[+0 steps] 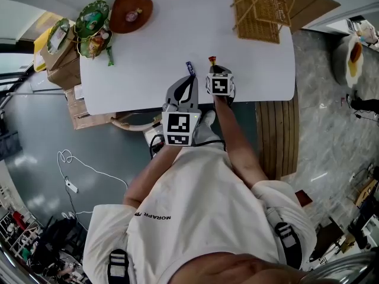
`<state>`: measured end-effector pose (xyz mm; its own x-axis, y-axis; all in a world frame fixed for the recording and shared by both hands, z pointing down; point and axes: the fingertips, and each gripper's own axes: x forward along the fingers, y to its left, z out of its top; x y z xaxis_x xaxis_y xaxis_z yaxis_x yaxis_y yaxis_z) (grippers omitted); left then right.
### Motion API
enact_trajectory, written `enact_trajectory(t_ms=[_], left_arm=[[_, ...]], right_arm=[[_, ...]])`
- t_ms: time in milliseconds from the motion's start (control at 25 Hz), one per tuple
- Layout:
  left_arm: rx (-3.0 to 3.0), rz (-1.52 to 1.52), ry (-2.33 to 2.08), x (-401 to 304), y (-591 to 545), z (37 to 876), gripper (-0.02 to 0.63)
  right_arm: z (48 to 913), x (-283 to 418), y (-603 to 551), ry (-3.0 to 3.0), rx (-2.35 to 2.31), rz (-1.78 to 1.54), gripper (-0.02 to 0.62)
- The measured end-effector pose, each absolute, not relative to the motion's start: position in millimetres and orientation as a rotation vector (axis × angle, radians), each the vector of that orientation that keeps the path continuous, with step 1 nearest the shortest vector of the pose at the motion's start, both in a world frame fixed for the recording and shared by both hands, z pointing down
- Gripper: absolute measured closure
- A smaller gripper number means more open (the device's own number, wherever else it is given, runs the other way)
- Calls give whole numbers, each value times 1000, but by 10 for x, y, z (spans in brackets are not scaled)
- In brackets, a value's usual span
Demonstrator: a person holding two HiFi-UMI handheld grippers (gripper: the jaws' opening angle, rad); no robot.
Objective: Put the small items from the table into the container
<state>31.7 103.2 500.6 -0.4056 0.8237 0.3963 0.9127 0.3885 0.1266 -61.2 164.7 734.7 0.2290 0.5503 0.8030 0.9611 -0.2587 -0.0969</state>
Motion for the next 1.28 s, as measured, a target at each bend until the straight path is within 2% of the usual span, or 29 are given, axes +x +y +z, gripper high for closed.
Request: enact_trajectory(t_ms=[1280], left_arm=[[-1503, -394, -2467, 98, 955, 4665, 601]], right_arm=[[6515, -936, 1657, -1526, -1968, -729, 558]])
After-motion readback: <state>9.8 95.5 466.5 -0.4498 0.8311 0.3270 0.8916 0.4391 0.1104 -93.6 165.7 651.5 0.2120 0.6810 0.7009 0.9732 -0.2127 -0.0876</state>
